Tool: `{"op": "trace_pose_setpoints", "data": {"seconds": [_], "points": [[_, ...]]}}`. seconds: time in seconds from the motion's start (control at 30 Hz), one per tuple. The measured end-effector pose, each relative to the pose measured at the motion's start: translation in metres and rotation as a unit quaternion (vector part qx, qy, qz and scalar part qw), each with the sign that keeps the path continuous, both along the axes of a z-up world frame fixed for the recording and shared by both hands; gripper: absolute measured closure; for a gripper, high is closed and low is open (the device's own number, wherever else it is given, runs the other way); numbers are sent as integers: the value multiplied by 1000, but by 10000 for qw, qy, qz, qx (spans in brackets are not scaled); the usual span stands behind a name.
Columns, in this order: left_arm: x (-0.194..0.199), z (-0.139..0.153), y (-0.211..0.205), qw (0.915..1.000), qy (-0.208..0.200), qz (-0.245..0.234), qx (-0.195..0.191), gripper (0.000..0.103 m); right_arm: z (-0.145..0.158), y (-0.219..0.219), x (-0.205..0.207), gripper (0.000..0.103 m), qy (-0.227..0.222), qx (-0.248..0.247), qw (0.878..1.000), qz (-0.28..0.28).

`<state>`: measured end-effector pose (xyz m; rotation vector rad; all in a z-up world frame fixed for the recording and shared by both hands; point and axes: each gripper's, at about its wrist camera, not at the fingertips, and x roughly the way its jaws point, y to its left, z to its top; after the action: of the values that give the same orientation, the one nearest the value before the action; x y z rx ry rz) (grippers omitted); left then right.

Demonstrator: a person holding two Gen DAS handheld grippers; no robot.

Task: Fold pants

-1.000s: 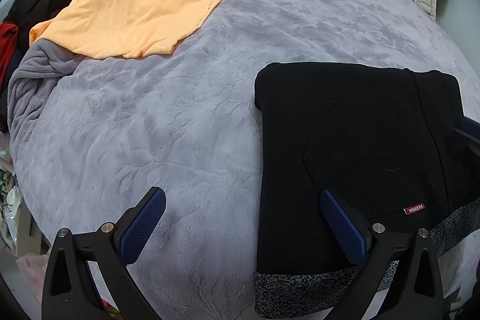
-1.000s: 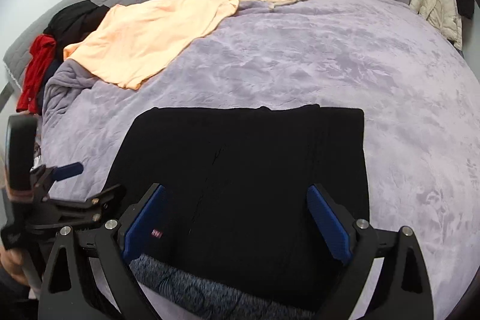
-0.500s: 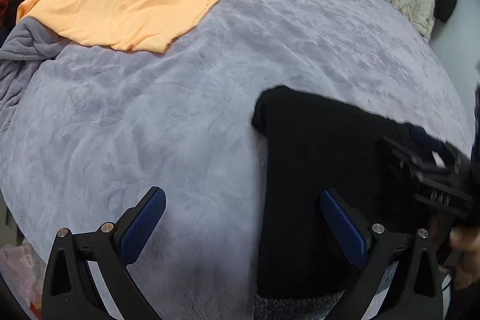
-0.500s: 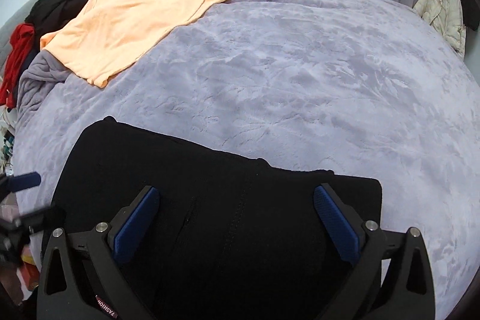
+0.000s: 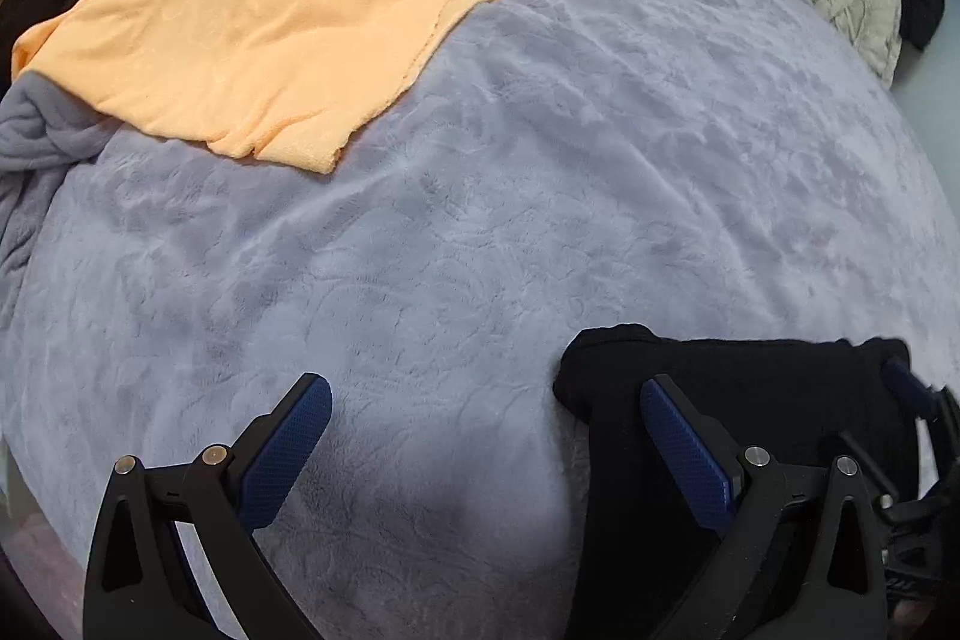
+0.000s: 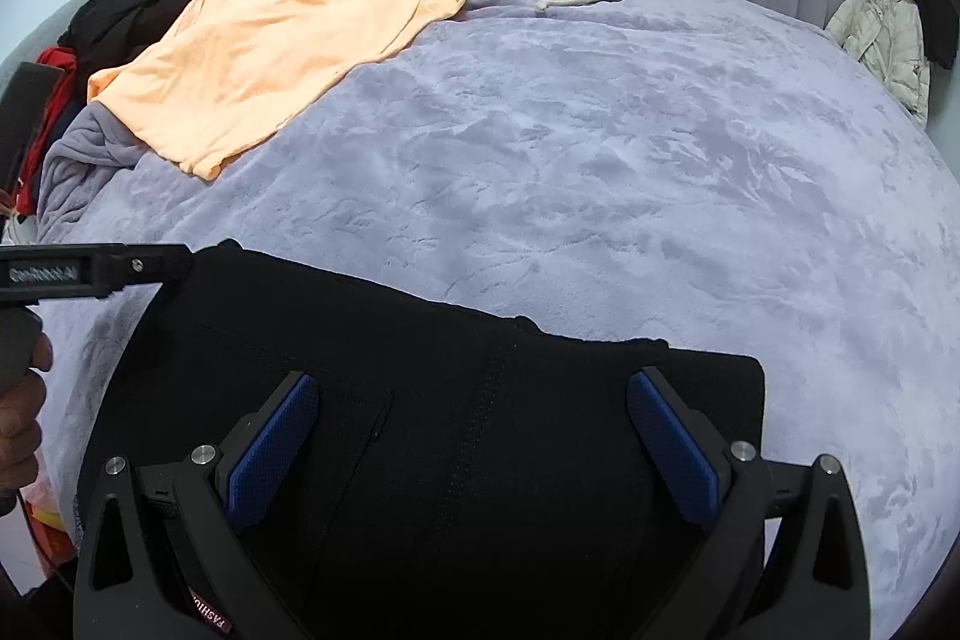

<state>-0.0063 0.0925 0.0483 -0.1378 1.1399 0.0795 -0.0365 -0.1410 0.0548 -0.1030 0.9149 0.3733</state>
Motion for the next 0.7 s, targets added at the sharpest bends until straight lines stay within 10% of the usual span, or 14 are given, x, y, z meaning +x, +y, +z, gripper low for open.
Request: {"op": "trace_pose_setpoints", "data": {"seconds": [0.2,0.37,0.5,0.7], "points": [[35,36,14,9974,24,-603,-401,0,1,-2,-1,1,1,50,10000,57],[94,19,-2,9806,1528,-1189,-296,0,1,-1,3,0,108,18,9999,115],[109,-15,-23,9489,2741,-1515,-375,0,1,-1,2,1,75,0,9999,118],[112,-31,-20,9445,2962,-1386,-317,0,2,2,-1,1,24,-103,9998,159]]}}
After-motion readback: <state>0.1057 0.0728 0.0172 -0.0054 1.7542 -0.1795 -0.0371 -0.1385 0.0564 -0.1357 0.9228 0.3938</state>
